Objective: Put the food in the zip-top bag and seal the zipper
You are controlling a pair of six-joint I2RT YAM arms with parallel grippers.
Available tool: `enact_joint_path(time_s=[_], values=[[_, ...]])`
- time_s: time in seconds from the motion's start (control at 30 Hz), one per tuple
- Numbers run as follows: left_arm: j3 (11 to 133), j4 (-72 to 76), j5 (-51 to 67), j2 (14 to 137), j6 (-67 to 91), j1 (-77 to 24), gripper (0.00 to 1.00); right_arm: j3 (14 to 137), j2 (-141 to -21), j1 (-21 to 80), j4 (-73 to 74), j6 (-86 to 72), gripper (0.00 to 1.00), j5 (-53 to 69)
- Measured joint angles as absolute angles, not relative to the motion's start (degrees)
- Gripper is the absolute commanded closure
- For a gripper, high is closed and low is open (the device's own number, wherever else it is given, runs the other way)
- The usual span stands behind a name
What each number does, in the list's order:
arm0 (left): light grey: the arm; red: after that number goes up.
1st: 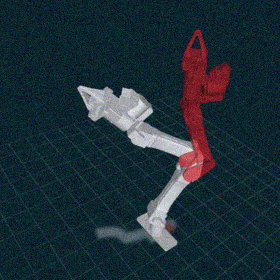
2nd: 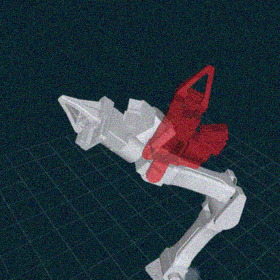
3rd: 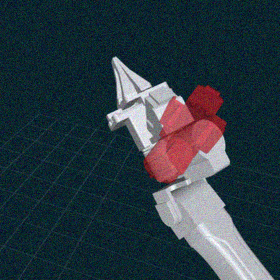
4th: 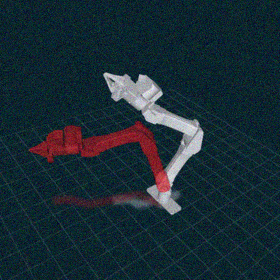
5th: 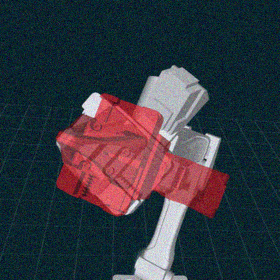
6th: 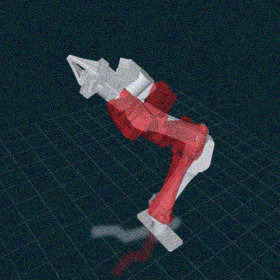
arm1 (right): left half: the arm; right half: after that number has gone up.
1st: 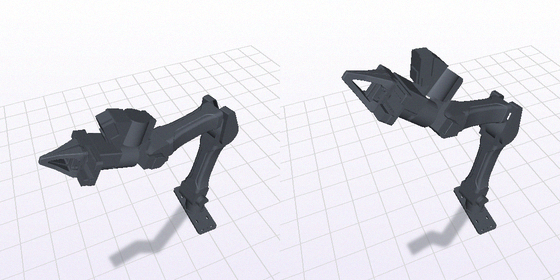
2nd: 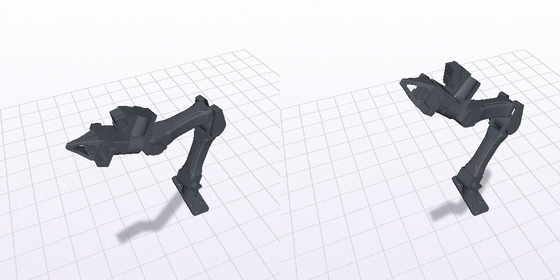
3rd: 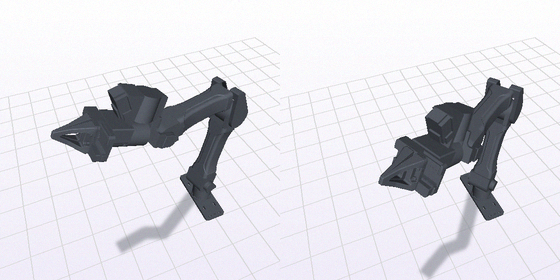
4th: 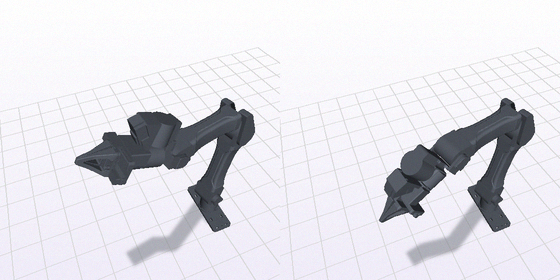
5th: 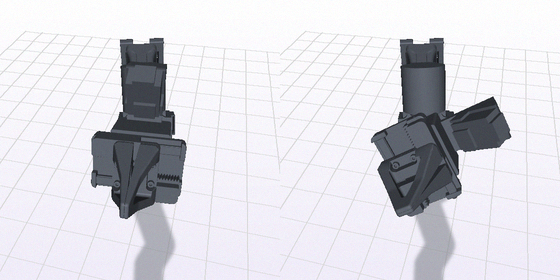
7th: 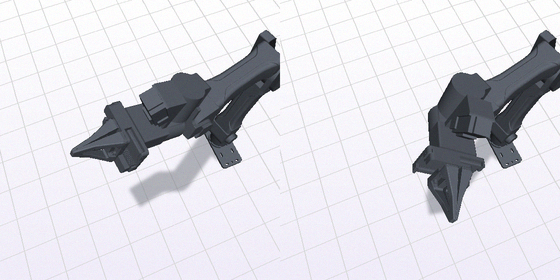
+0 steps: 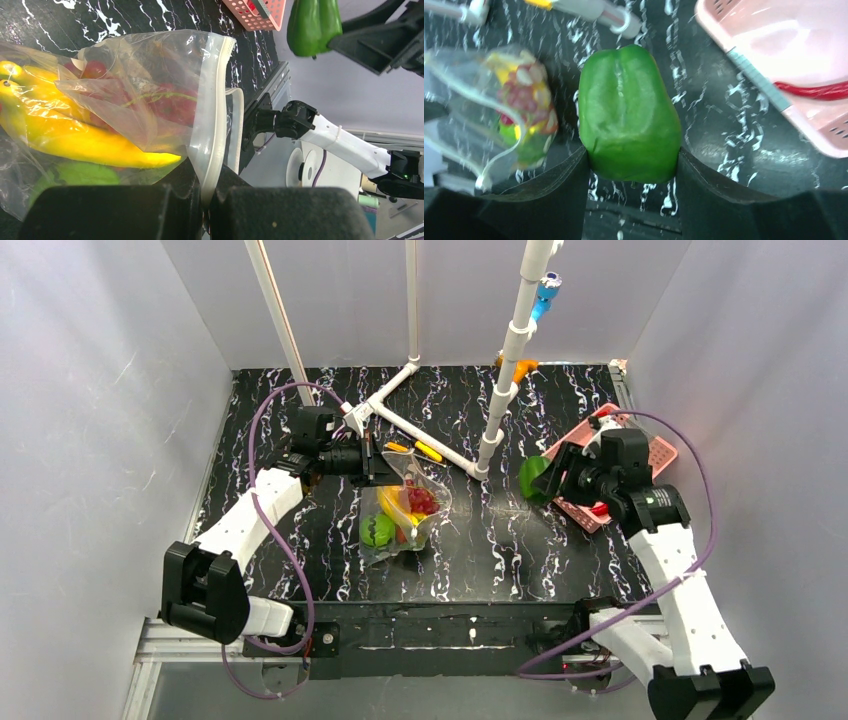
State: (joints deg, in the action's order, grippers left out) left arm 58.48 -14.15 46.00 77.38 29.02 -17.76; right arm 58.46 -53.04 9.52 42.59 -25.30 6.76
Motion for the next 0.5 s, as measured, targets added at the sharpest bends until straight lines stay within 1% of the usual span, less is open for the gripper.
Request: enact_joint_path(time_s=[0.1,0.17,0.23,0.3,0.33,0.4,0.43,0.5], values=[[58.48,-14.22,45.87,77.38,28.88,-17.78,1.0,58.43,-50.26,13.52,44.95,-25.36,0.82,9.23],[58.48,-14.41,45.84,77.38,28.67,-17.78,1.0,58.43,-48.21,19.73,45.12,-25.91,0.83,12.43],[58.48,-14.61,45.82,77.38,28.45,-17.78,1.0,58.5,-48.82,25.17,44.8,-27.07,0.83,13.52],[58.48,-14.98,45.6,77.36,28.1,-17.85,1.0,61.17,-53.65,35.9,43.44,-28.18,0.84,13.72],[58.48,-15.0,45.41,77.25,27.86,-17.87,1.0,64.62,-58.41,40.93,40.97,-28.62,0.84,15.09],[58.48,-15.03,45.17,76.95,27.51,-17.87,1.0,68.34,-62.37,42.52,39.0,-29.28,0.87,16.6],[58.48,-15.05,45.17,76.64,27.22,-17.87,1.0,71.96,-65.8,43.66,37.34,-29.74,0.87,17.41],[58.48,-15.11,45.5,75.99,26.87,-17.87,1.0,75.4,-71.42,45.06,34.2,-30.59,0.88,18.26]])
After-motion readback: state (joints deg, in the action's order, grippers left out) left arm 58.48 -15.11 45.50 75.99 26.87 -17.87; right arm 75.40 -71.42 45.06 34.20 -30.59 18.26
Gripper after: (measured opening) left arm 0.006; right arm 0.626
